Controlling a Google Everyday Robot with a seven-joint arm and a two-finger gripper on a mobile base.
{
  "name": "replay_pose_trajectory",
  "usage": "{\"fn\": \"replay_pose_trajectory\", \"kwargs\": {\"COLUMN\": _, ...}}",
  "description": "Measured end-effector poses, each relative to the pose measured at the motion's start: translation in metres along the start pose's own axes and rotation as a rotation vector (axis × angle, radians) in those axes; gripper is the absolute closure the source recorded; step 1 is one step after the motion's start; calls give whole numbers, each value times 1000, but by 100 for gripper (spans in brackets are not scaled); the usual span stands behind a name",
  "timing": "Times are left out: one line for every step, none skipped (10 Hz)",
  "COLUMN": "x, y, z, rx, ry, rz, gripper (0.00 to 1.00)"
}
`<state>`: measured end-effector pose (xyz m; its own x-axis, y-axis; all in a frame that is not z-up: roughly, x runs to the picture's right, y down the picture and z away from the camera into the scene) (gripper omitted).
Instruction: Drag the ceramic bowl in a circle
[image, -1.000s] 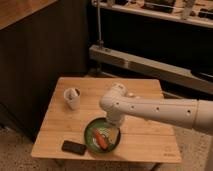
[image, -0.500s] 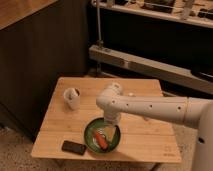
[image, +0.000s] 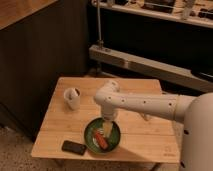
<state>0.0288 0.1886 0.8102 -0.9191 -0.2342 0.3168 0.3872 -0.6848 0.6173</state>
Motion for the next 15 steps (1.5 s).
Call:
{"fn": "replay_pose_trajectory", "kwargs": {"x": 3, "y": 4, "z": 2, "rx": 3, "ry": -1, "rz": 2, "gripper": 20}}
{"fn": "replay_pose_trajectory", "kwargs": {"x": 7, "y": 6, "z": 5, "rx": 5, "ry": -2, "rz": 2, "gripper": 20}}
{"fn": "replay_pose_trajectory", "kwargs": {"x": 10, "y": 11, "z": 7, "rx": 5, "ry": 0, "rz": 3, "gripper": 20}}
{"fn": "replay_pose_trajectory", "kwargs": {"x": 12, "y": 17, "z": 11, "rx": 4, "ry": -1, "rz": 3, "gripper": 20}}
{"fn": "replay_pose_trajectory", "kwargs": {"x": 17, "y": 22, "z": 11, "rx": 2, "ry": 0, "rz": 3, "gripper": 20}}
{"fn": "replay_pose_trajectory", "kwargs": {"x": 19, "y": 26, "z": 12, "rx": 2, "ry": -1, "rz": 5, "gripper": 20}}
{"fn": "replay_pose_trajectory", "kwargs": {"x": 21, "y": 29, "z": 13, "rx": 4, "ry": -1, "rz": 9, "gripper": 20}}
{"fn": "replay_pose_trajectory", "kwargs": {"x": 24, "y": 31, "z": 15, "rx": 4, "ry": -3, "rz": 11, "gripper": 20}}
{"fn": "replay_pose_trajectory", "kwargs": {"x": 24, "y": 35, "z": 16, "rx": 1, "ry": -6, "rz": 21, "gripper": 20}}
{"fn": "replay_pose_trajectory", "kwargs": {"x": 24, "y": 40, "z": 16, "rx": -4, "ry": -10, "rz": 28, "gripper": 20}}
{"fn": "replay_pose_trajectory", "kwargs": {"x": 27, "y": 43, "z": 17, "rx": -7, "ry": -12, "rz": 35, "gripper": 20}}
{"fn": "replay_pose_trajectory", "kwargs": {"x": 30, "y": 45, "z": 16, "rx": -8, "ry": -16, "rz": 38, "gripper": 21}}
{"fn": "replay_pose_trajectory", "kwargs": {"x": 31, "y": 48, "z": 16, "rx": -9, "ry": -20, "rz": 45, "gripper": 28}}
{"fn": "replay_pose_trajectory", "kwargs": {"x": 32, "y": 50, "z": 17, "rx": -10, "ry": -21, "rz": 48, "gripper": 35}}
{"fn": "replay_pose_trajectory", "kwargs": {"x": 34, "y": 56, "z": 17, "rx": -13, "ry": -24, "rz": 59, "gripper": 40}}
